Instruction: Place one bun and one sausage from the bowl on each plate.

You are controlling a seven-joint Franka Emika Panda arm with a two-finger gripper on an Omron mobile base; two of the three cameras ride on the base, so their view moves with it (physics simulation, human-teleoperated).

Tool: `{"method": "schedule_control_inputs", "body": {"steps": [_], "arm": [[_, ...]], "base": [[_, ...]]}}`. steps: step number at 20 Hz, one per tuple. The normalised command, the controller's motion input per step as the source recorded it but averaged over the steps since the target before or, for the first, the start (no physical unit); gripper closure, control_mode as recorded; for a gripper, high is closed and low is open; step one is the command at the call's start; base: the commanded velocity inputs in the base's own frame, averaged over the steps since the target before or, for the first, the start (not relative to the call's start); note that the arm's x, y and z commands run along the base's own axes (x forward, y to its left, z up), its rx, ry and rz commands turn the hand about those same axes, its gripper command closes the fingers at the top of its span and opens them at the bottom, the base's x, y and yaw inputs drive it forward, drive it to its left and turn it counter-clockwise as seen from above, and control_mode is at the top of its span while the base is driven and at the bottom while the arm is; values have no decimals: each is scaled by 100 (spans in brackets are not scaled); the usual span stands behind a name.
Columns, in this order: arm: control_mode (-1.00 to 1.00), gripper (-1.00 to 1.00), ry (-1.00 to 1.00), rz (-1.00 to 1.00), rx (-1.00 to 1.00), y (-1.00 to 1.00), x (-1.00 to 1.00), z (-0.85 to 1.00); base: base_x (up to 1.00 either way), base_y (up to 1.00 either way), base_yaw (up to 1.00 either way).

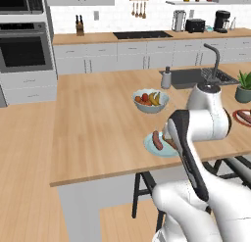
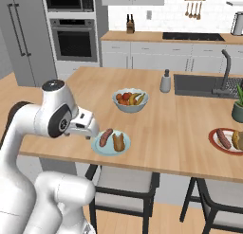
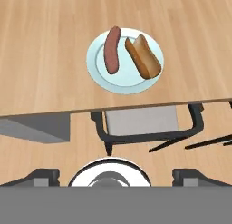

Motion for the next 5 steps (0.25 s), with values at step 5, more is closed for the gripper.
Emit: {"method": "schedule_control_inputs", "body": {"steps": [5], "arm": [[-100, -100, 0, -1, 0, 0, -17, 93]], "base": [[0, 0, 0]]}}
